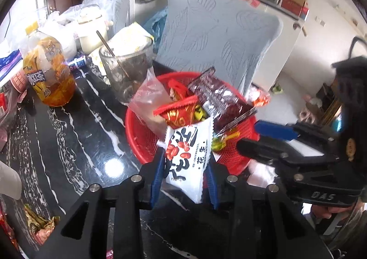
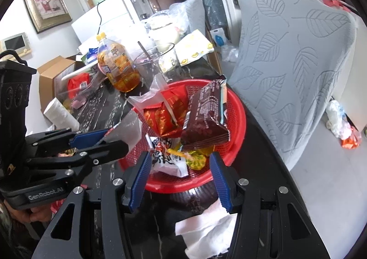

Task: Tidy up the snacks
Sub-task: 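Open both grippers to drop the lollipop and peanut packet into the basket, then move both open grippers back over the red packets on the table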

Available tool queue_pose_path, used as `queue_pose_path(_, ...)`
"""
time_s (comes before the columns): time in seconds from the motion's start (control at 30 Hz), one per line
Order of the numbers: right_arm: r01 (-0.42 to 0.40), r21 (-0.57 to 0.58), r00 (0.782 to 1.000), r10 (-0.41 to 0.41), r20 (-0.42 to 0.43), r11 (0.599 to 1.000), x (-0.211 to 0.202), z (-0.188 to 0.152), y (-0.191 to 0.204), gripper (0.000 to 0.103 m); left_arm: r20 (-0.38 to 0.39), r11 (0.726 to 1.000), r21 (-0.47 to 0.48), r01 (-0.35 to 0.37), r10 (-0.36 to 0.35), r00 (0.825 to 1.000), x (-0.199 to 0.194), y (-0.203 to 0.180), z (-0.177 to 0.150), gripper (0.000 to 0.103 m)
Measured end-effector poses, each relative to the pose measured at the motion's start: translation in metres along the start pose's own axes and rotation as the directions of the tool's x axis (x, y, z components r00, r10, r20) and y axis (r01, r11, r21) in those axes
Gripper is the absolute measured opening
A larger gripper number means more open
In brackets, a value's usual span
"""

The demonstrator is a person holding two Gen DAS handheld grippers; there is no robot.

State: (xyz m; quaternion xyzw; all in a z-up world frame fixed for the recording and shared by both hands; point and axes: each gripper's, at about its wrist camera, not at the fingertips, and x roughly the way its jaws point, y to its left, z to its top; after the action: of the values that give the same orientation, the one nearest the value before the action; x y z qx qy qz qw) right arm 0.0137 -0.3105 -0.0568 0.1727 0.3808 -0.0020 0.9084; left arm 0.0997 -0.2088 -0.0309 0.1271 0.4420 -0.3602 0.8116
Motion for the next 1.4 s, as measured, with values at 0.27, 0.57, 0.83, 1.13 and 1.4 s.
queue_pose_path(0.27, 0.007, 0.002, 1.000, -0.007, 0.002, 1.000, -0.004, -0.003, 0.000, 0.053, 0.006, 0.999, -0.019, -0.046, 0.047, 0.999, -0.004, 0.003, -0.004, 0.057)
queue_pose_path(0.57, 0.008, -0.031, 1.000, -0.007, 0.030, 0.999, -0.016, 0.000, 0.010, 0.053, 0.039, 0.996, -0.053, -0.069, 0.071, 0.997, -0.027, 0.009, -0.009, 0.057)
queue_pose_path(0.83, 0.000, -0.129, 0.998, 0.009, 0.067, 0.992, -0.027, 0.009, 0.037, 0.053, 0.092, 0.989, -0.098, -0.115, 0.124, 0.988, -0.058, 0.018, -0.015, 0.057)
queue_pose_path(1.13, -0.051, -0.218, 0.993, 0.072, 0.092, 0.975, -0.039, 0.008, 0.076, 0.053, 0.156, 0.976, -0.157, -0.152, 0.176, 0.972, -0.100, 0.030, -0.033, 0.057)
queue_pose_path(1.4, -0.096, -0.289, 0.989, 0.123, 0.077, 0.953, -0.043, -0.006, 0.113, 0.053, 0.188, 0.960, -0.218, -0.177, 0.219, 0.958, -0.129, 0.039, -0.063, 0.057)
